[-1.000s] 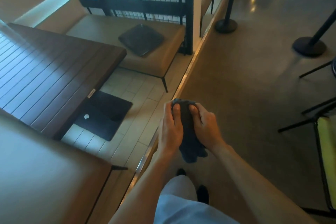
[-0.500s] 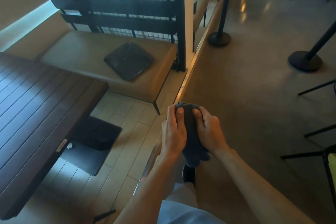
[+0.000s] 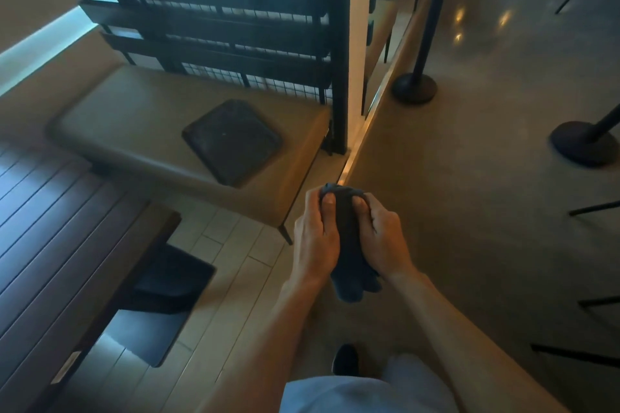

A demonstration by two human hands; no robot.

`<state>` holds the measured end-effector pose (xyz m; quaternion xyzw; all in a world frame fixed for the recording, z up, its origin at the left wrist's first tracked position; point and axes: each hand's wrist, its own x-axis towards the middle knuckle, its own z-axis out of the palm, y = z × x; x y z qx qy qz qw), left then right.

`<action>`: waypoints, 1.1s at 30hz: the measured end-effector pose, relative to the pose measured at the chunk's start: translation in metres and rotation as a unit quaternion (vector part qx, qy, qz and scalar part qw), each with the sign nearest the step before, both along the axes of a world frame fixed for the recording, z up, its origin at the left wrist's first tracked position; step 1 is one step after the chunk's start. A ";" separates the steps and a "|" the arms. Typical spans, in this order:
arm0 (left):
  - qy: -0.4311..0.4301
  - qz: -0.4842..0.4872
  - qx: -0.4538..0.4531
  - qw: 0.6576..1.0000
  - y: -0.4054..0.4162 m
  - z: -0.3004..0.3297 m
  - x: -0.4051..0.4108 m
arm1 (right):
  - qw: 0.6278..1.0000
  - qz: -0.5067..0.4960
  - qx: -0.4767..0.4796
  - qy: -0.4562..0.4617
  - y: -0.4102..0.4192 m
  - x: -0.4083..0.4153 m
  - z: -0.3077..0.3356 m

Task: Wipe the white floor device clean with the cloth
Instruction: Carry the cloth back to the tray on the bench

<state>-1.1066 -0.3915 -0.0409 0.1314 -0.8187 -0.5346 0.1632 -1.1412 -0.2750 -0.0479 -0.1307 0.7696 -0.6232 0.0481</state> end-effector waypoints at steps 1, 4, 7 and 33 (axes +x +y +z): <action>-0.001 0.005 0.002 1.000 0.000 -0.001 -0.010 | 1.000 0.004 -0.001 -0.001 0.000 -0.011 -0.001; -0.003 0.015 0.012 1.000 0.001 -0.005 -0.039 | 0.999 0.035 -0.009 -0.004 0.000 -0.043 -0.003; -0.010 0.039 0.009 0.999 0.005 -0.009 -0.072 | 0.998 0.061 -0.013 -0.008 0.004 -0.082 -0.006; -0.027 0.293 0.021 0.956 0.016 0.001 -0.318 | 0.960 0.278 0.038 -0.005 -0.025 -0.375 -0.016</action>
